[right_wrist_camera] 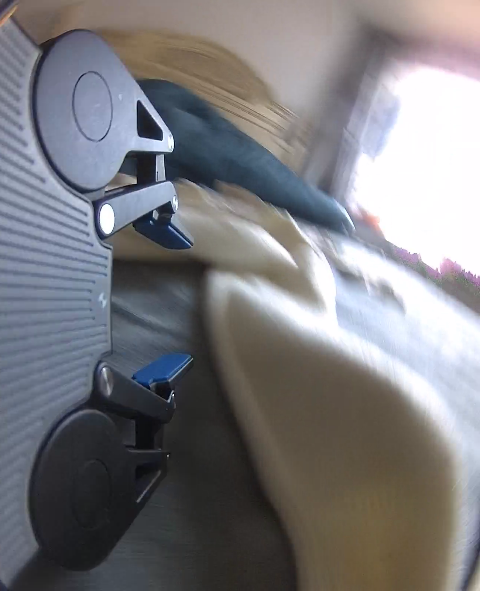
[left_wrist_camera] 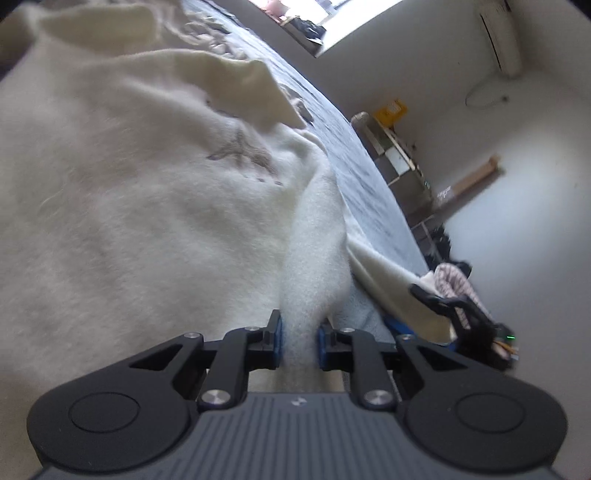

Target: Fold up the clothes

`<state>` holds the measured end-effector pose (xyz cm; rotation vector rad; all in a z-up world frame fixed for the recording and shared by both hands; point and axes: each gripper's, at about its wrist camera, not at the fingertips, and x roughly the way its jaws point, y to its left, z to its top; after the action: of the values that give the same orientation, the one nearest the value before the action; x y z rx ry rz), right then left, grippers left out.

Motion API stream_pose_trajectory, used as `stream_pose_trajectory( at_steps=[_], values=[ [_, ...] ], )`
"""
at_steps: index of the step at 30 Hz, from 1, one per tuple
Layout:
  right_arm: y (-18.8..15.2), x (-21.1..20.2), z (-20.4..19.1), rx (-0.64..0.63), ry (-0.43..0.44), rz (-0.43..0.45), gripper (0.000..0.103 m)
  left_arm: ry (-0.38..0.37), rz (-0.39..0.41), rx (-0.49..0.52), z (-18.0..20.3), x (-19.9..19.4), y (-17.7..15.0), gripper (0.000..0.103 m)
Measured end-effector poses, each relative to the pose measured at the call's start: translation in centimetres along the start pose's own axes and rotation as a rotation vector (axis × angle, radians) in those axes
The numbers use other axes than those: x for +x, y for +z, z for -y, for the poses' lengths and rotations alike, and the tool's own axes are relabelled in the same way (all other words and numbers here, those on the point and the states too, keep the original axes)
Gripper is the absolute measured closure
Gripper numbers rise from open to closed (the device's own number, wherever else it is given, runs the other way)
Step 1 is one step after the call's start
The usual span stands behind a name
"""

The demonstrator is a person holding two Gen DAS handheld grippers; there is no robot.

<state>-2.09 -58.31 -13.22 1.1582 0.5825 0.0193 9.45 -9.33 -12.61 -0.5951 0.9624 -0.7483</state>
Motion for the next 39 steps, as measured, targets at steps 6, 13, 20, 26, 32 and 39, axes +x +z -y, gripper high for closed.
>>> stream_pose_trajectory(
  at_steps=[6,13,20,26,32,39],
  values=[
    [3.0,3.0,-3.7,-0.104,-0.102,0.113,0.085,-0.053,-0.010,-0.056,-2.3,0.3,-0.2,0.085],
    [11.5,3.3,-14.4,-0.484,-0.175,0.378,0.088,-0.121,-0.037,-0.110,-3.0,1.1,-0.2,0.085],
    [20.0,7.4,-15.5,-0.568,-0.308,0.446,0.086,-0.155,-0.128,-0.047,-0.4,4.2,0.3,0.080],
    [20.3,11.9,-9.3,-0.473,-0.477,0.233,0.065,-0.107,-0.190,0.005,1.0,6.9,0.3,0.078],
    [16.0,8.8,-7.4,-0.357,-0.380,0.108,0.054,-0.105,-0.190,-0.009,1.4,7.0,0.6,0.077],
    [3.5,6.6,-7.6,-0.213,-0.015,-0.249,0.047,-0.153,-0.214,-0.006,3.5,7.4,-0.4,0.082]
  ],
)
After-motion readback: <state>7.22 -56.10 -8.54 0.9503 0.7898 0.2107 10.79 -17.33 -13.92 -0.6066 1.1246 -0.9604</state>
